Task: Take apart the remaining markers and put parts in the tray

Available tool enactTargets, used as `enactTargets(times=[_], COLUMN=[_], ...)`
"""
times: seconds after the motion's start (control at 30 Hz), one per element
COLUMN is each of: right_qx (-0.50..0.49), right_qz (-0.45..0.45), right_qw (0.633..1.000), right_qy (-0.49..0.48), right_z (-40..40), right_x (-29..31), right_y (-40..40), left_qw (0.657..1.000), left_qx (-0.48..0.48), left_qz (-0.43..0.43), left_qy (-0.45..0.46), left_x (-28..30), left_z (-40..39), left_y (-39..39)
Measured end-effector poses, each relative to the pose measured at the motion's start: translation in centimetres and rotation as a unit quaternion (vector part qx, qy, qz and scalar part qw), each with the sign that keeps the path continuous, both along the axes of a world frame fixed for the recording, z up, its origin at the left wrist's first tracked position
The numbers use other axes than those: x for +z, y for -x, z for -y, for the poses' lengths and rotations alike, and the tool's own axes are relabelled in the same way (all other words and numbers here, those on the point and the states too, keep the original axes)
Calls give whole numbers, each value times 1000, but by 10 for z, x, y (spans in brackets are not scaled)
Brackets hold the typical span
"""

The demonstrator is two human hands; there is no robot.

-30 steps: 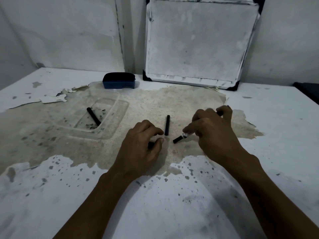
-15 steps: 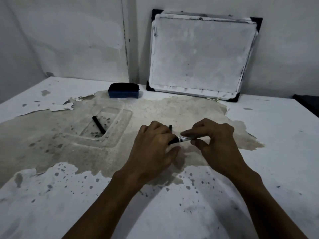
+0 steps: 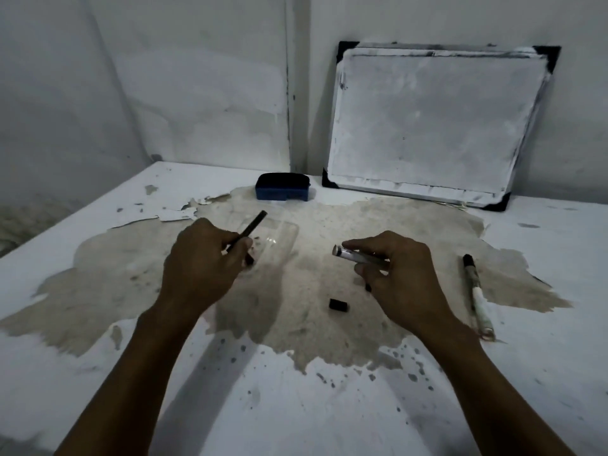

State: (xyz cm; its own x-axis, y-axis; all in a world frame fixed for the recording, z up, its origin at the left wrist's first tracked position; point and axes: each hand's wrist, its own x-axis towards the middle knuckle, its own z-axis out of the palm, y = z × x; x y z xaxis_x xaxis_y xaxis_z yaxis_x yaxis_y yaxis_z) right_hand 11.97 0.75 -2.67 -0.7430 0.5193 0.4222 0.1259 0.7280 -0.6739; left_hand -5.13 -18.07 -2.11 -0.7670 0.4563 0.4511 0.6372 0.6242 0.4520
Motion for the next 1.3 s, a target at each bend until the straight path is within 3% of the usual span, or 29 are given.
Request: enactTargets(times=[0.17, 0.37, 0.5, 0.77, 0.87, 0.97, 1.07, 1.3], right_qx=[-3, -32, -53, -76, -83, -97, -106, -157], right_qz=[-3, -21, -39, -48, -50, -57, -61, -71], right_qw=[1000, 999, 997, 993, 991, 990, 989, 984], right_qy=[11, 24, 30, 76, 92, 90, 83, 53], right_z=[13, 6, -8, -20, -23, -26, -27, -41], right_x=[-3, 4, 11, 4, 1, -1, -3, -7], right_y=[8, -12, -31, -43, -43, -43, -46, -64], left_qw=[986, 967, 959, 956, 986, 1000, 995, 989], left_qx=[105, 93, 90, 103, 101, -15, -91, -76], left_qz=[88, 78, 83, 108, 20, -20, 30, 46], left_qy=[94, 225, 256, 254, 128, -5, 40, 117], left_x=[4, 2, -5, 3, 14, 15, -4, -45], left_z=[-30, -75, -83, -76, -79, -98, -124, -154], left_y=[34, 51, 59, 62, 42, -3, -43, -76])
